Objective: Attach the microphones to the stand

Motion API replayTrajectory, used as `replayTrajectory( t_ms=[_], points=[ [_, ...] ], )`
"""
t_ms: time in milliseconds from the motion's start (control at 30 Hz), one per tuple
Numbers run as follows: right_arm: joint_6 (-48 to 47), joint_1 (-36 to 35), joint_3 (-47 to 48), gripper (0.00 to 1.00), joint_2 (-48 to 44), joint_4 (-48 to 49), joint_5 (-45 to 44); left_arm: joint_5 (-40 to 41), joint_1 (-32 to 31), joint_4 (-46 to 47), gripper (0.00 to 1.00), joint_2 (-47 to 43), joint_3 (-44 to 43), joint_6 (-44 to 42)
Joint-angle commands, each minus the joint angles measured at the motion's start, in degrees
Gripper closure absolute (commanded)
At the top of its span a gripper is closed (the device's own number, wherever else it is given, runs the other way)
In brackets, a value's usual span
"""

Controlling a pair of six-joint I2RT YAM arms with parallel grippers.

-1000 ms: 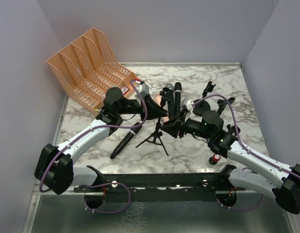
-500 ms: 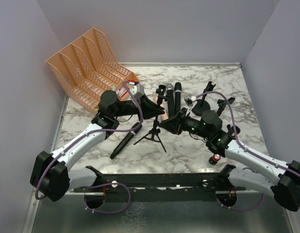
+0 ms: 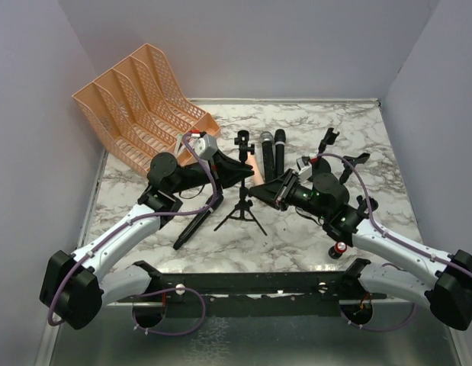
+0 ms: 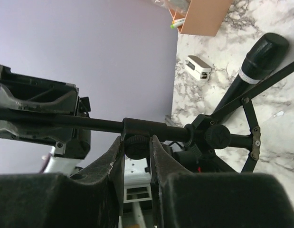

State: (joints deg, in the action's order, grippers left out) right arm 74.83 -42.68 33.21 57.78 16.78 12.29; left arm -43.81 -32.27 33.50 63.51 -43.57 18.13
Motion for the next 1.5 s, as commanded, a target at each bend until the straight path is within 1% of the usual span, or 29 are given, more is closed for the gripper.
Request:
replayTrajectory(
  t_ms=[0,33,67,167,233,267,333,367,433,533,567,733,900,933,1067,1167,1267,1367,1467],
  points=[
    [7.2,0.4,0.2,0.72,1.0,1.5,0.1,3.9,0.0,5.1,1.0,-2.2,0.6,1.2],
    [3.8,0.5,1.8,0.63,0.6,-0.2,-0.6,4.1,0.0,5.1,1.0,-2.1,0.6,1.6],
    [-1.0,0.5,3.1,0.58,0.2,-1.0,-1.2,4.2,0.0,5.1,1.0,-2.1,0.6,2.0],
    [-17.2,0.4,6.0,0.48,-2.2,-4.8,-4.6,3.7,-0.1,5.0,1.0,-2.0,0.6,3.3],
    [-27.8,0.4,4.5,0.42,-4.7,-2.8,-5.6,3.3,0.0,5.1,1.0,-1.9,0.5,4.0],
    [-33.8,0.5,3.2,0.39,-5.9,-0.8,-4.3,3.2,-0.1,5.2,1.0,-1.9,0.5,4.3],
    [-44.6,0.5,0.6,0.36,-7.6,3.1,0.5,2.6,-0.1,5.1,1.0,-1.6,0.3,5.0],
    [-49.2,0.4,0.3,0.35,-7.9,3.1,3.2,2.2,0.0,5.1,1.0,-1.5,0.1,5.3],
    [-56.9,0.5,1.1,0.35,-7.3,0.9,8.4,1.3,0.0,5.1,1.0,-1.3,-0.2,5.9],
    [-64.9,0.4,3.7,0.36,-5.4,-3.8,13.5,0.0,-0.1,5.1,1.0,-1.1,-0.5,6.5],
    [-66.3,0.5,4.4,0.36,-4.7,-4.8,14.8,-0.3,0.0,5.1,1.0,-1.1,-0.6,6.7],
    [-69.8,0.4,7.8,0.36,-1.0,-7.6,18.6,-1.3,-0.1,5.1,1.0,-0.9,-0.9,7.3],
    [-68.2,0.4,8.6,0.43,1.5,-5.4,19.7,-1.6,-0.1,5.1,1.0,-0.9,-0.9,7.5],
    [-67.9,0.4,8.5,0.46,1.7,-4.7,19.7,-1.8,0.0,5.1,1.0,-0.8,-0.9,7.5],
    [-65.8,0.4,8.7,0.64,3.0,-4.0,20.5,-1.7,-0.1,5.1,1.0,-1.1,-0.7,7.5],
    [-62.1,0.4,8.9,0.76,4.1,-3.9,19.7,-1.2,-0.1,5.1,1.0,-1.1,-0.6,7.3],
    [-57.0,0.4,7.2,0.82,3.7,-0.4,17.8,-0.6,-0.1,5.1,1.0,-1.5,-0.3,6.5],
    [-49.4,0.5,4.2,0.87,2.1,5.5,15.1,0.3,-0.2,5.2,1.0,-2.4,0.7,5.3],
    [-40.9,0.4,2.6,0.88,1.1,9.5,12.3,1.2,-0.2,5.2,1.0,-3.1,1.4,4.4]
  ],
)
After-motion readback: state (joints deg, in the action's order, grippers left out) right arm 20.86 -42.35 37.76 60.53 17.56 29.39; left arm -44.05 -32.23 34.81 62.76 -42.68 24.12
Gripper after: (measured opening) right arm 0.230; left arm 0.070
